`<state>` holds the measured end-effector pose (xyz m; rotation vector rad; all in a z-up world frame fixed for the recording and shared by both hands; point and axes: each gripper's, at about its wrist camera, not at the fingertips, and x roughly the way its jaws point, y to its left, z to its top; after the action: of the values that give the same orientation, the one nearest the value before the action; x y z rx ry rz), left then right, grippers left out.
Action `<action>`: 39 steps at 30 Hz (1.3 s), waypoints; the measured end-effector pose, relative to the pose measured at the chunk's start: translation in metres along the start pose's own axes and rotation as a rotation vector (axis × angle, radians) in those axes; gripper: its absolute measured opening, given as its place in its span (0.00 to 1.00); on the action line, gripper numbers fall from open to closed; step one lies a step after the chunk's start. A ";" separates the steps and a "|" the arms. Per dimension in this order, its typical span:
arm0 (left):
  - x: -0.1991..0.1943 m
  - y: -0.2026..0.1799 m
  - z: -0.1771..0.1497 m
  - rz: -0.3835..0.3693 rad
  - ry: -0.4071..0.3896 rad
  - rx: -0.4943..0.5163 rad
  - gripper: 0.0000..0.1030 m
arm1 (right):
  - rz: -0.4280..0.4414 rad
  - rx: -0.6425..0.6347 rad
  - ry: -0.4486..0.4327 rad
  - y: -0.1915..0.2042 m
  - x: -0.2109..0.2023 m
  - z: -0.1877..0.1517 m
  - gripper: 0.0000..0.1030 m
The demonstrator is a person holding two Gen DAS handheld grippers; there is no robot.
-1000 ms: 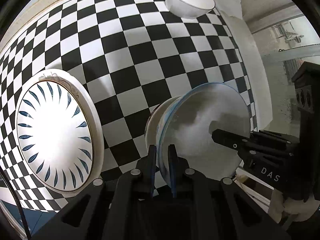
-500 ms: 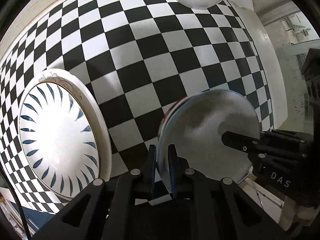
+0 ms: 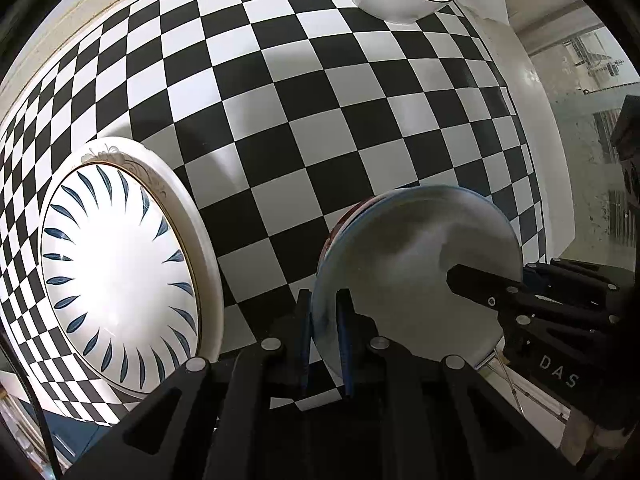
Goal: Organize plates and bowls
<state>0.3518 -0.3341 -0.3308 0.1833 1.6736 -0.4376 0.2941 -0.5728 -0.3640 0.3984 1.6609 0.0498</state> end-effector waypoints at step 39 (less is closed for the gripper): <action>-0.059 -0.014 0.010 0.020 -0.127 0.019 0.11 | 0.023 0.076 -0.059 -0.025 -0.044 0.008 0.18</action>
<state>0.3652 -0.3436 -0.2720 0.1831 1.5421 -0.4414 0.2993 -0.6107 -0.3294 0.4727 1.6034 -0.0081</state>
